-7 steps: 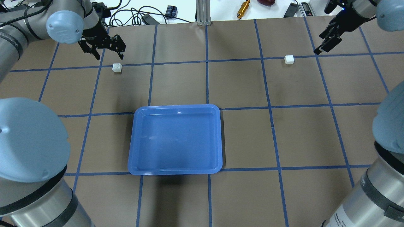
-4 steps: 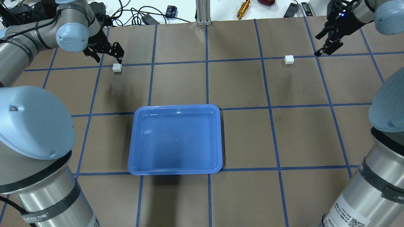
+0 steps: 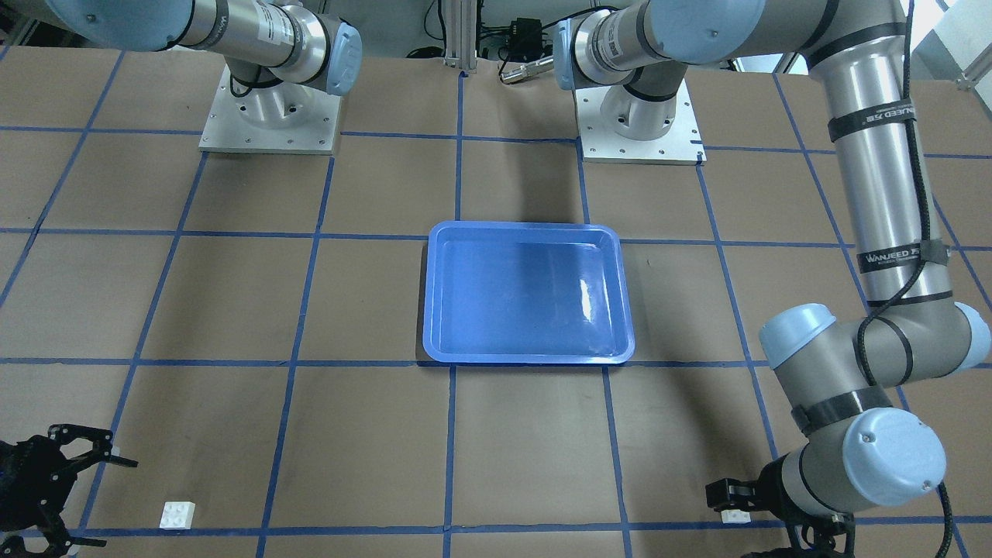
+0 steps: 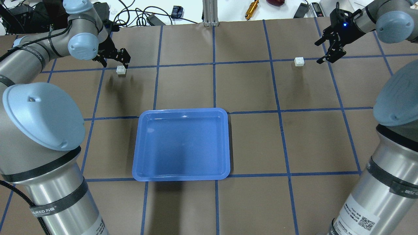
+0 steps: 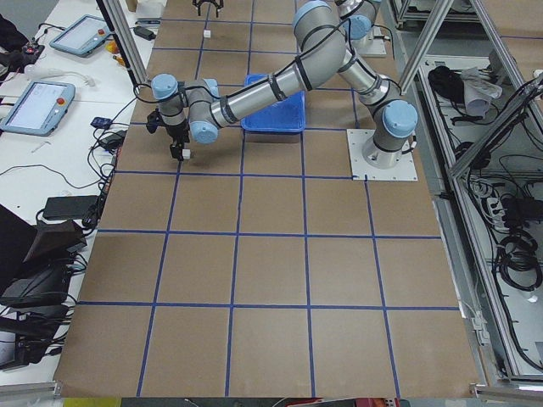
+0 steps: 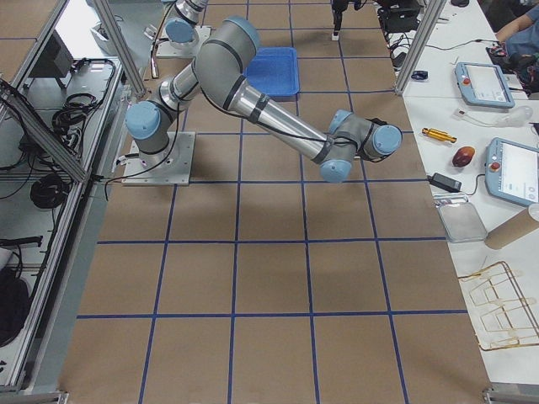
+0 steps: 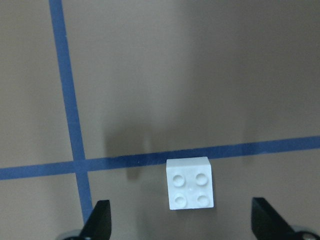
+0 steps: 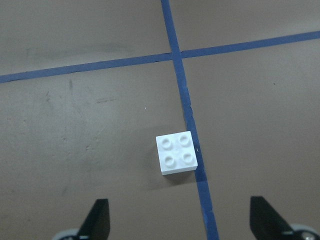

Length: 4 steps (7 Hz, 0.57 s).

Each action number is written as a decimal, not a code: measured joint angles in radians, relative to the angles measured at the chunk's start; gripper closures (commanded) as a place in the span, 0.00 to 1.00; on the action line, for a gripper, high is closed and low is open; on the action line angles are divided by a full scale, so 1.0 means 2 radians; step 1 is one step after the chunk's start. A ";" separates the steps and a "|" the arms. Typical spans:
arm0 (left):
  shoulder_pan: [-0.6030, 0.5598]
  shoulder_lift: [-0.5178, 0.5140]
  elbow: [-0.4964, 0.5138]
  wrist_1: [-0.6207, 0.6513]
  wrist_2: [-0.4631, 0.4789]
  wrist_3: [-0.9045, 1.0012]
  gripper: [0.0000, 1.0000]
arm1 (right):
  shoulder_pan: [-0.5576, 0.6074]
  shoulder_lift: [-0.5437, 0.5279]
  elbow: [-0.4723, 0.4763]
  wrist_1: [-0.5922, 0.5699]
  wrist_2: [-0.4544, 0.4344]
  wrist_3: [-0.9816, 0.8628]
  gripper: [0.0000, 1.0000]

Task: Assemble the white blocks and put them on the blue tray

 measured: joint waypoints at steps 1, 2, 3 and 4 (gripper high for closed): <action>0.000 -0.004 0.000 0.000 -0.001 -0.001 0.03 | 0.001 0.007 0.000 0.000 0.001 -0.015 0.00; 0.000 -0.006 -0.002 0.000 -0.001 -0.004 0.03 | 0.002 0.013 -0.001 0.000 0.001 -0.024 0.00; -0.001 -0.006 -0.005 0.000 -0.002 -0.006 0.10 | 0.003 0.017 -0.001 0.000 0.002 -0.027 0.00; -0.001 -0.007 -0.007 0.000 -0.003 -0.007 0.14 | 0.004 0.021 -0.001 0.000 0.002 -0.029 0.00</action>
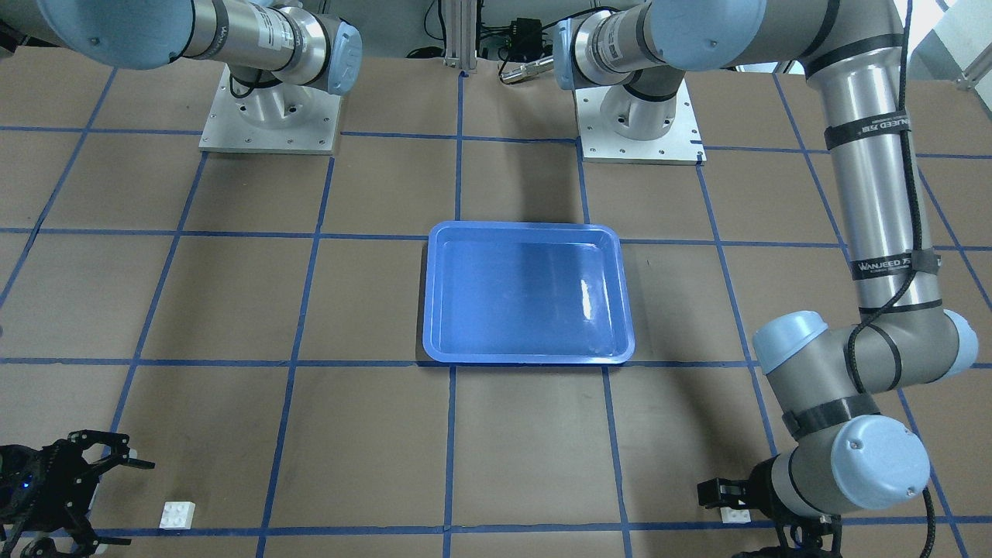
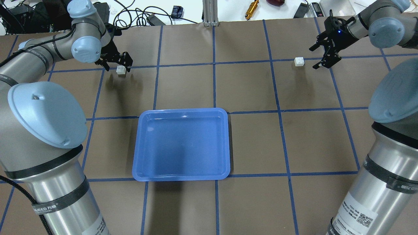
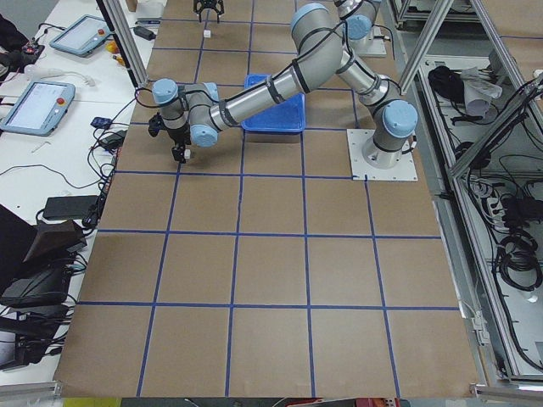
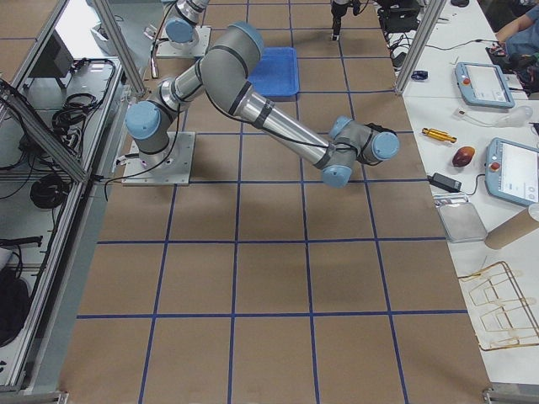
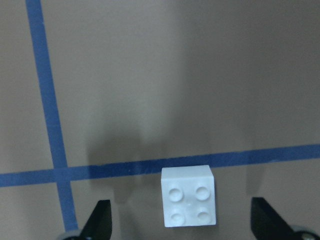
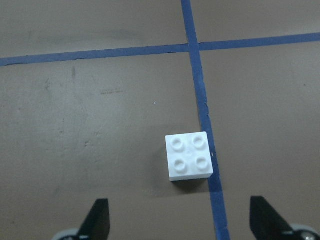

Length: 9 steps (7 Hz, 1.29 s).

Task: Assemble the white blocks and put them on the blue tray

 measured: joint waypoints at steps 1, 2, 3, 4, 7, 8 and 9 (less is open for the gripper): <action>0.000 0.000 0.000 0.000 0.000 0.000 0.34 | 0.004 0.005 -0.001 0.000 0.001 0.000 0.00; 0.000 -0.001 0.001 0.000 -0.001 0.000 0.55 | 0.009 0.007 -0.003 -0.001 0.002 -0.001 0.01; 0.000 -0.001 0.000 0.000 -0.001 -0.001 0.66 | 0.012 0.008 -0.008 -0.001 0.003 -0.001 0.03; 0.000 -0.001 0.000 0.000 -0.001 -0.003 0.73 | 0.014 0.010 -0.012 -0.001 0.003 -0.001 0.05; 0.000 0.010 0.000 -0.002 -0.001 -0.003 0.74 | 0.016 0.016 -0.014 -0.002 0.003 -0.001 0.19; -0.003 0.024 -0.007 -0.008 0.000 -0.005 0.74 | 0.017 0.017 -0.015 -0.002 0.003 -0.001 0.26; -0.010 0.043 -0.027 -0.010 -0.001 -0.011 0.74 | 0.018 0.018 -0.015 -0.002 0.003 0.000 0.38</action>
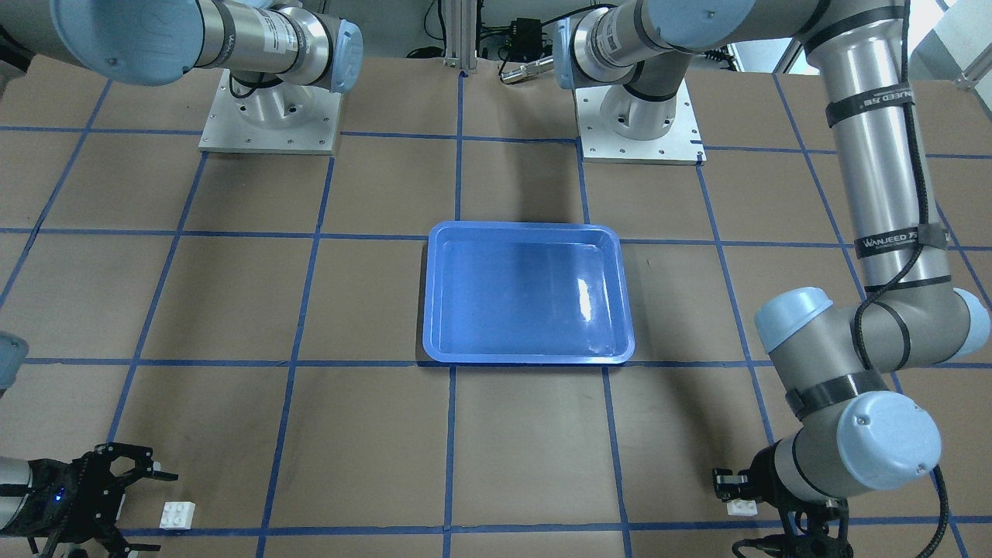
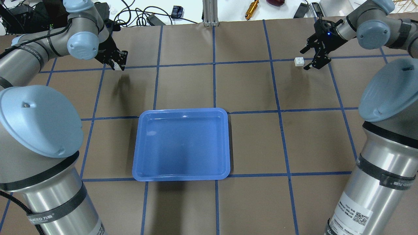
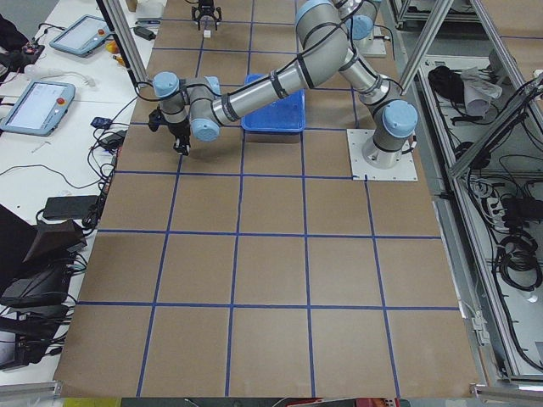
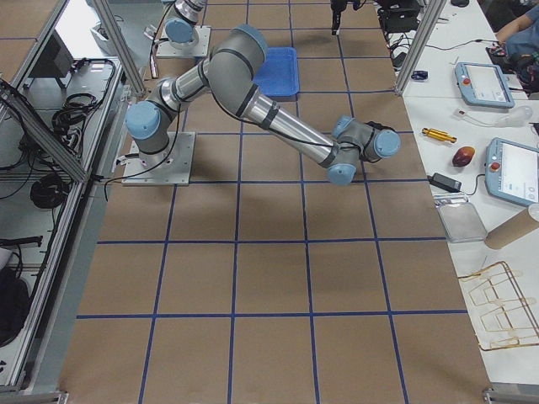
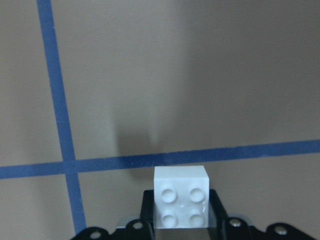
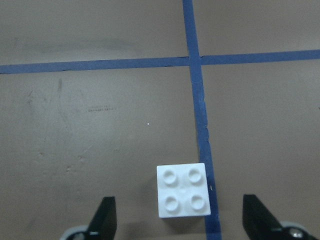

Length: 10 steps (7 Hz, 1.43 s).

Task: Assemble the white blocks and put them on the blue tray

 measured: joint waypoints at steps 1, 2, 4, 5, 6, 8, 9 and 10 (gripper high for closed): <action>-0.008 0.026 -0.032 0.001 -0.001 -0.008 0.74 | 0.001 0.000 0.000 0.001 -0.001 0.001 0.51; -0.015 0.060 -0.068 0.002 -0.002 -0.014 0.75 | 0.001 0.001 0.000 0.001 -0.001 0.001 0.78; -0.042 0.130 -0.143 0.001 -0.006 -0.052 0.77 | 0.001 0.001 0.000 0.002 -0.005 0.001 1.00; -0.067 0.156 -0.177 0.005 -0.006 -0.087 0.78 | 0.001 0.001 -0.002 0.003 -0.007 0.001 1.00; -0.096 0.179 -0.208 0.007 -0.006 -0.123 0.81 | 0.002 0.000 -0.004 0.003 -0.009 0.001 1.00; -0.143 0.218 -0.270 0.015 -0.004 -0.169 0.83 | 0.008 -0.009 -0.005 0.018 -0.012 0.000 1.00; -0.157 0.236 -0.302 0.021 -0.005 -0.187 0.83 | 0.016 -0.022 -0.005 0.039 -0.012 0.002 1.00; -0.163 0.250 -0.331 0.031 -0.014 -0.205 0.84 | 0.025 -0.037 -0.004 0.064 -0.013 0.009 1.00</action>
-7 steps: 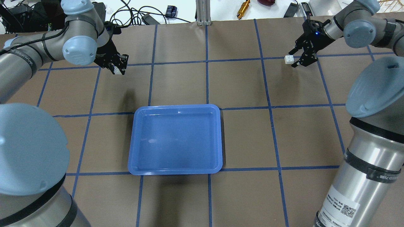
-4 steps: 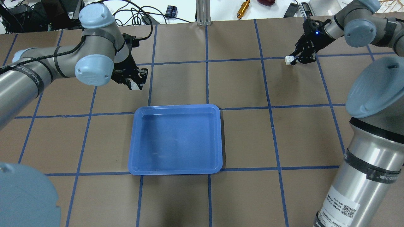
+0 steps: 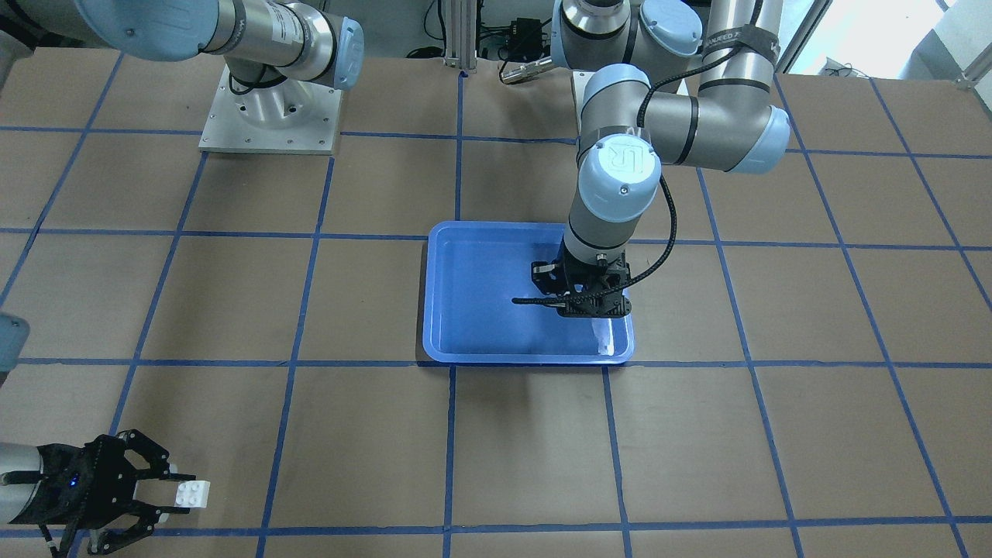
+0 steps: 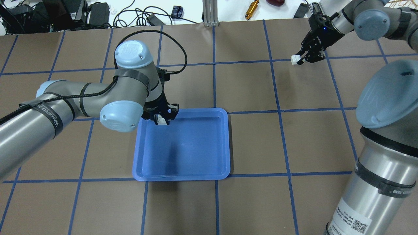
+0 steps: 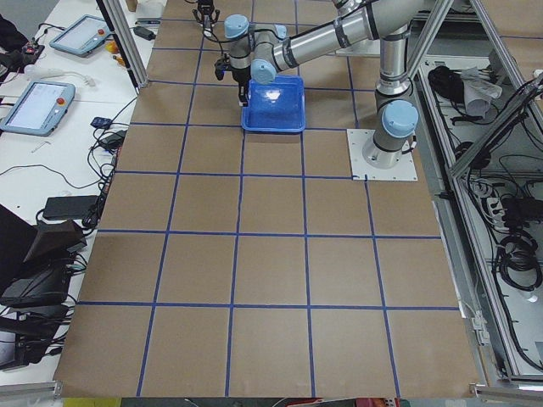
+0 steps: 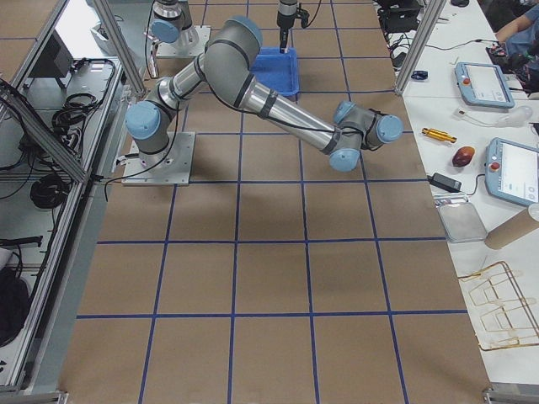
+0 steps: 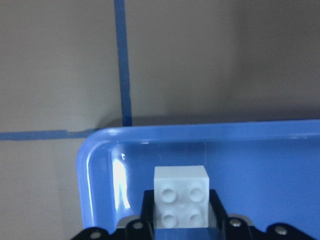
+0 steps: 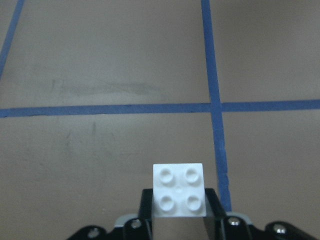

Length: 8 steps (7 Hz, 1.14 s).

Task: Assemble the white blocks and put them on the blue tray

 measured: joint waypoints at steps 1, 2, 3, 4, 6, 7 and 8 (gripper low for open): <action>-0.003 0.006 -0.026 0.020 -0.016 -0.015 0.84 | 0.007 -0.018 0.003 0.024 0.000 0.011 1.00; -0.007 0.004 -0.049 0.049 -0.029 -0.029 0.84 | 0.015 -0.035 0.012 0.038 0.003 0.018 1.00; -0.012 0.000 -0.064 0.076 -0.033 -0.041 0.84 | 0.027 -0.054 0.030 0.042 0.007 0.021 1.00; -0.016 -0.003 -0.070 0.089 -0.034 -0.052 0.84 | 0.040 -0.074 0.052 0.043 0.010 0.023 1.00; -0.019 -0.010 -0.074 0.095 -0.034 -0.064 0.77 | 0.062 -0.112 0.112 0.025 0.017 0.048 1.00; -0.019 -0.015 -0.075 0.096 -0.033 -0.067 0.55 | 0.075 -0.130 0.146 -0.003 0.018 0.072 1.00; -0.019 -0.019 -0.075 0.096 -0.033 -0.068 0.39 | 0.091 -0.148 0.182 -0.037 0.018 0.101 1.00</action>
